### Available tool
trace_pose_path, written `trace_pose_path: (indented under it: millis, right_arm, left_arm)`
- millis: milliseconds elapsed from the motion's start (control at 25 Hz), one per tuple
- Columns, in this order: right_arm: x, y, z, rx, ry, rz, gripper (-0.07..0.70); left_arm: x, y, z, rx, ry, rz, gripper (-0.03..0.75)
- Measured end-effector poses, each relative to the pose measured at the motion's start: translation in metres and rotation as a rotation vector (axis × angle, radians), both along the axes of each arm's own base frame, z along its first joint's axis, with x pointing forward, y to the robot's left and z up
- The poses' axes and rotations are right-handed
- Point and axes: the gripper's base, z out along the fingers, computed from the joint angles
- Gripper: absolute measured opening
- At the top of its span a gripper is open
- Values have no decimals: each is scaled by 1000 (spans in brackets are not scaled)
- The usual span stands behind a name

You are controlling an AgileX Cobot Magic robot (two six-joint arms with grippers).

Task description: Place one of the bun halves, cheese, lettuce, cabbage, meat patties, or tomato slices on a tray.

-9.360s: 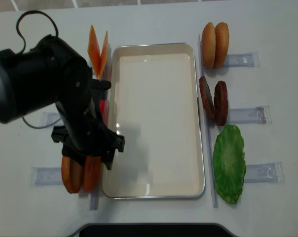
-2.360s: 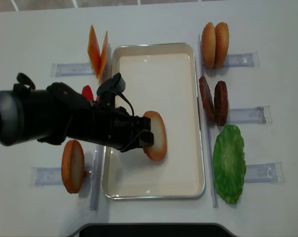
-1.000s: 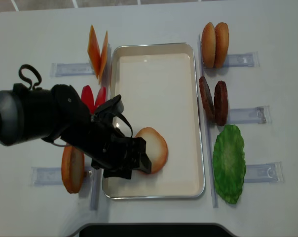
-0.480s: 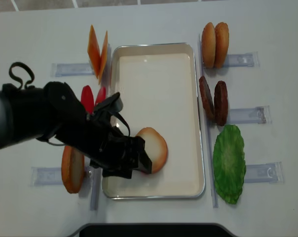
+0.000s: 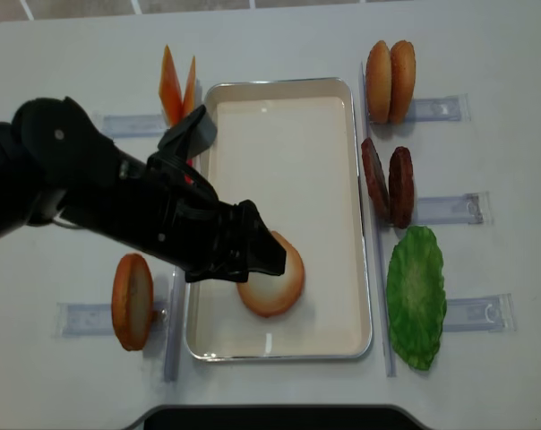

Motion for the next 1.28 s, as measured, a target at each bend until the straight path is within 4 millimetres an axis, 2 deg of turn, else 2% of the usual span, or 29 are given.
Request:
trace_pose_path:
  millis: [240, 600, 920, 1160, 1280]
  right_arm:
    - [0, 0, 0, 0, 0, 0, 360]
    - [0, 0, 0, 0, 0, 0, 360]
    - [0, 0, 0, 0, 0, 0, 360]
    - [0, 0, 0, 0, 0, 0, 360]
    - [0, 0, 0, 0, 0, 0, 360]
  left_arm:
    - [1, 3, 12, 94, -1, -84, 526]
    - [5, 21, 39, 392, 15, -187, 526]
    - [12, 43, 54, 601, -81, -104, 526]
    - [12, 47, 57, 625, -106, -88, 526]
    - [16, 56, 59, 632, -103, -47, 526]
